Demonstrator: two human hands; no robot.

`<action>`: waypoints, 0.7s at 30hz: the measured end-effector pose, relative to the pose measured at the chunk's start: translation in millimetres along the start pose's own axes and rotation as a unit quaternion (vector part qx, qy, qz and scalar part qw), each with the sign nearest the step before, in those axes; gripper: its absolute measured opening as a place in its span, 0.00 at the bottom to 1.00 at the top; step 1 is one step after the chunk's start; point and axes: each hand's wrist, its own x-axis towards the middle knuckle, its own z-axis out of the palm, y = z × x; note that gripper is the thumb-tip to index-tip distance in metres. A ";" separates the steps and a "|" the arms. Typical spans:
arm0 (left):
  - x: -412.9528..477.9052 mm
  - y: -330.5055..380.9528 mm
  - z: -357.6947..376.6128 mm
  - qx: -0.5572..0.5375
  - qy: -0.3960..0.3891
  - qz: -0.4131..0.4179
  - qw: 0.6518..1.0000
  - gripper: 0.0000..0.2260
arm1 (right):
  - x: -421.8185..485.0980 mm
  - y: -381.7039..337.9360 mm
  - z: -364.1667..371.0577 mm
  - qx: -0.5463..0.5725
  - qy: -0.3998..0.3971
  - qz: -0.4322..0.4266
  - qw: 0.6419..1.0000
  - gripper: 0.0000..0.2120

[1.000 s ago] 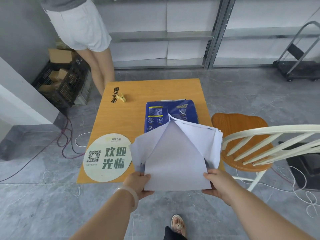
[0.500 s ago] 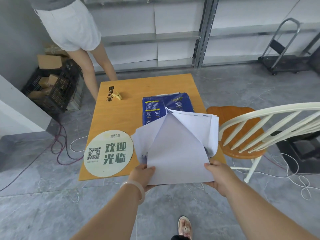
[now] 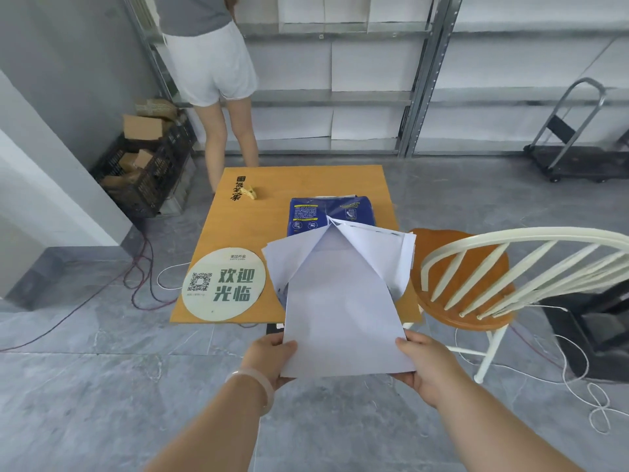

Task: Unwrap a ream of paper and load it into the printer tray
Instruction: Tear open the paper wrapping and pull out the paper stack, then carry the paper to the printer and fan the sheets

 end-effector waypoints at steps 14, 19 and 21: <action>-94.7 -29.3 -2.7 -0.063 0.023 0.012 0.998 0.06 | -77.2 7.2 -26.2 -0.053 -0.027 -0.008 0.998 0.12; -119.8 -35.7 -22.9 -0.047 0.031 0.045 0.997 0.06 | -107.8 20.6 -15.4 -0.073 -0.029 -0.048 0.996 0.12; -129.4 -36.4 -36.6 -0.039 0.039 0.062 0.997 0.07 | -117.0 23.0 -5.4 -0.092 -0.026 -0.061 0.994 0.13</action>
